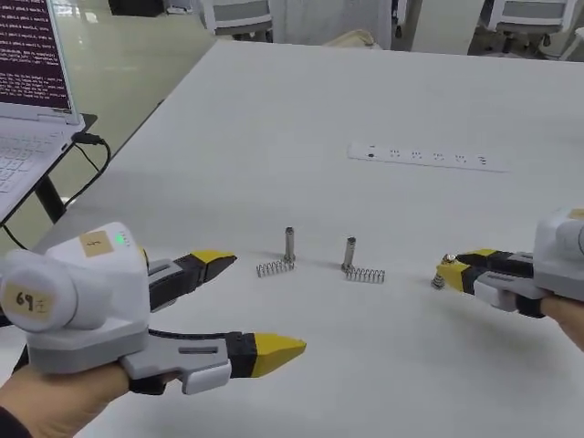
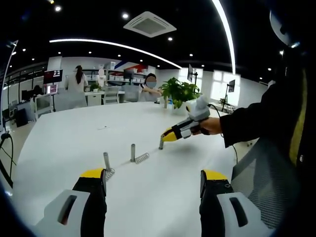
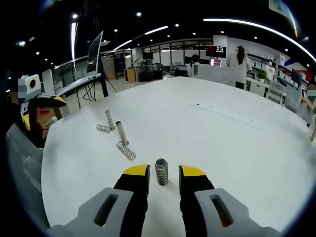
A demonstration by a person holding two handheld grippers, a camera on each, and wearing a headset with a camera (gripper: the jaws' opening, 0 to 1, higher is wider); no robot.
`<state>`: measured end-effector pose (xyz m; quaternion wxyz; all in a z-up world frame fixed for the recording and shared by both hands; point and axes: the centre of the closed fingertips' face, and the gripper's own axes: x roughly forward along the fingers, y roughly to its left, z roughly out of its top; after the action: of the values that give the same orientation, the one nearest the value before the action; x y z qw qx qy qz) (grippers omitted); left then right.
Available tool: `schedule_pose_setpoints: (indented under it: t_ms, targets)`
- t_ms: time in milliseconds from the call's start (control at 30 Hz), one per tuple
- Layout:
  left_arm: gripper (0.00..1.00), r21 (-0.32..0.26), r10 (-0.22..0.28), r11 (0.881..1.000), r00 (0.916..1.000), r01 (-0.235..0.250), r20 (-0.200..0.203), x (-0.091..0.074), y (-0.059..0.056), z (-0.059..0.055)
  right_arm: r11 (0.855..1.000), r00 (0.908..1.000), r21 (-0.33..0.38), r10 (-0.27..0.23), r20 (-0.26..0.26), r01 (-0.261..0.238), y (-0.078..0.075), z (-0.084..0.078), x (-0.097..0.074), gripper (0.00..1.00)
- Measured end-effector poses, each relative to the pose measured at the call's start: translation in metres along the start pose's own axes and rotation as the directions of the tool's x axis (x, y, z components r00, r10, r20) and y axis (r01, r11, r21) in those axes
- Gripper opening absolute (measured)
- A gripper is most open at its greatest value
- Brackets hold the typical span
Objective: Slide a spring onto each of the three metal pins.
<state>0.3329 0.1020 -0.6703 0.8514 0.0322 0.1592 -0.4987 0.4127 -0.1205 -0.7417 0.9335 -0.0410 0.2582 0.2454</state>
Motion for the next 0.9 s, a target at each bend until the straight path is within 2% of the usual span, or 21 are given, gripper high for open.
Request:
schedule_pose_setpoints:
  t_ms: [267,467,700,900]
  targets:
    - [0.75,0.0,-0.001,1.0,1.0,0.001,0.008,0.0,0.0,0.002,0.999,0.9991,-0.03,-0.018,0.037,0.02,-0.002,0.019,-0.011,0.23]
    - [0.75,-0.001,-0.001,1.0,0.9999,0.001,0.015,-0.001,0.0,0.003,0.996,0.9973,-0.086,-0.015,0.072,0.021,0.002,0.044,-0.019,0.23]
    - [0.75,-0.004,0.009,1.0,0.9994,-0.009,0.034,-0.004,0.003,0.006,0.988,0.9959,-0.153,0.019,0.088,-0.006,0.017,0.071,-0.02,0.24]
    - [0.75,-0.005,0.018,1.0,0.9988,-0.018,0.046,-0.008,0.005,0.007,0.972,0.9962,-0.23,0.057,0.065,-0.041,0.034,0.082,-0.015,0.24]
